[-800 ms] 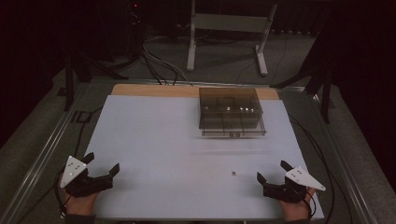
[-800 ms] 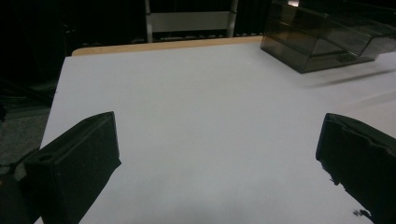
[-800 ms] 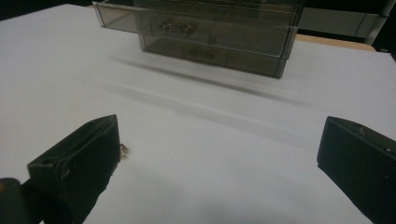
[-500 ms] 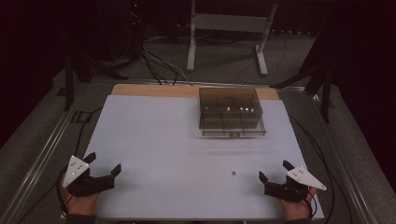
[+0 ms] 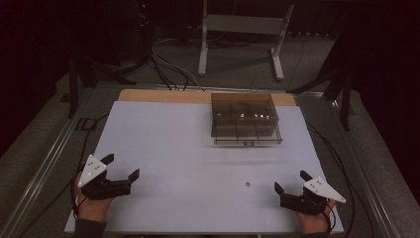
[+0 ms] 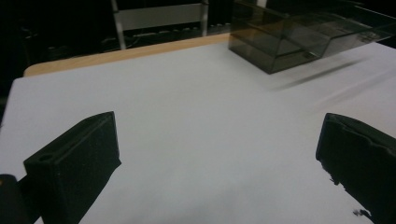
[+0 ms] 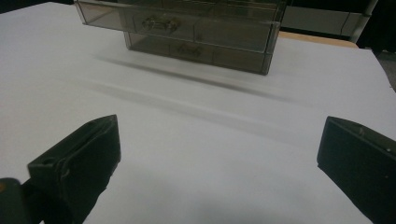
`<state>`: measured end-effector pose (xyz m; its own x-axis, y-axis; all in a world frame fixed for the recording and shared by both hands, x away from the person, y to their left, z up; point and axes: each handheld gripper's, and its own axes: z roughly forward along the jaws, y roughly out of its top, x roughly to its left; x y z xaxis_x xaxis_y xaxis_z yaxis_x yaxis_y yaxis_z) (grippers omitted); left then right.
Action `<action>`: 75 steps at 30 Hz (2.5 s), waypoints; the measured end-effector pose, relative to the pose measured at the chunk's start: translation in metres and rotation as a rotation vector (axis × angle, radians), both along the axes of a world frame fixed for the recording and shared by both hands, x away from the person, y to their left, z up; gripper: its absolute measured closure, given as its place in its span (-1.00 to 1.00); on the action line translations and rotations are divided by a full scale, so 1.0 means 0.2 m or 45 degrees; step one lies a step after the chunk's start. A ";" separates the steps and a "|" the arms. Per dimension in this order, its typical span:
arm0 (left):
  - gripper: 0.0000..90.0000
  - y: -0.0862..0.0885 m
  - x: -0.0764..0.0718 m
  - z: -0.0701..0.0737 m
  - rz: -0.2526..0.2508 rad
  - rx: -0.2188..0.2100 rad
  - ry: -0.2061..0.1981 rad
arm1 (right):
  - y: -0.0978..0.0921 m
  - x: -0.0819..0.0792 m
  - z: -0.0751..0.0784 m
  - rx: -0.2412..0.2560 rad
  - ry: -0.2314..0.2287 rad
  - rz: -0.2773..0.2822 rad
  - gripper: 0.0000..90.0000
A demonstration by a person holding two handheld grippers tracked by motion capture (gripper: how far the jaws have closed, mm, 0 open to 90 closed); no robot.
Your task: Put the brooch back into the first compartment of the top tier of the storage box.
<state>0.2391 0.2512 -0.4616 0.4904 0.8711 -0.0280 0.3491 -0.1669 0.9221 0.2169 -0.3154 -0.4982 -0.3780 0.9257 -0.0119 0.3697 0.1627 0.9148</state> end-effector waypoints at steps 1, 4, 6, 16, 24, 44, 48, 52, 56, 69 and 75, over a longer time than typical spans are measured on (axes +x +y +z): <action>-0.99 -0.02 0.01 0.01 -0.018 0.004 -0.005 | 0.00 0.00 0.00 0.000 0.001 0.000 -1.00; -1.00 -0.06 0.03 0.02 -0.050 0.013 -0.006 | 0.00 0.00 0.00 0.001 0.002 0.002 -1.00; -0.99 -0.09 0.05 0.03 -0.079 0.018 -0.006 | 0.00 0.00 0.00 0.000 0.001 0.002 -1.00; -0.99 -0.23 0.13 0.05 -0.194 0.040 -0.024 | 0.00 0.00 0.00 0.004 -0.002 -0.001 -1.00; -0.99 -0.35 0.18 0.06 -0.267 0.047 -0.025 | 0.00 0.00 0.00 0.003 -0.001 0.001 -1.00; -0.99 -0.60 0.30 0.05 -0.403 0.060 0.041 | -0.01 0.00 0.00 0.003 -0.004 0.001 -1.00; -0.99 -0.64 0.31 0.04 -0.445 0.073 0.042 | -0.01 0.00 0.00 0.005 -0.002 0.000 -1.00; -0.99 -0.68 0.32 0.03 -0.482 0.084 0.050 | -0.01 0.00 0.00 0.006 -0.001 -0.002 -1.00; -0.99 -0.72 0.33 0.03 -0.506 0.095 0.057 | -0.01 0.00 0.00 0.006 -0.002 -0.001 -1.00; -0.98 -0.86 0.35 -0.01 -0.574 0.122 0.078 | -0.01 0.00 0.00 0.006 0.000 -0.002 -1.00; -0.98 -0.90 0.37 -0.02 -0.595 0.107 0.085 | -0.02 0.00 0.00 0.008 0.002 -0.003 -1.00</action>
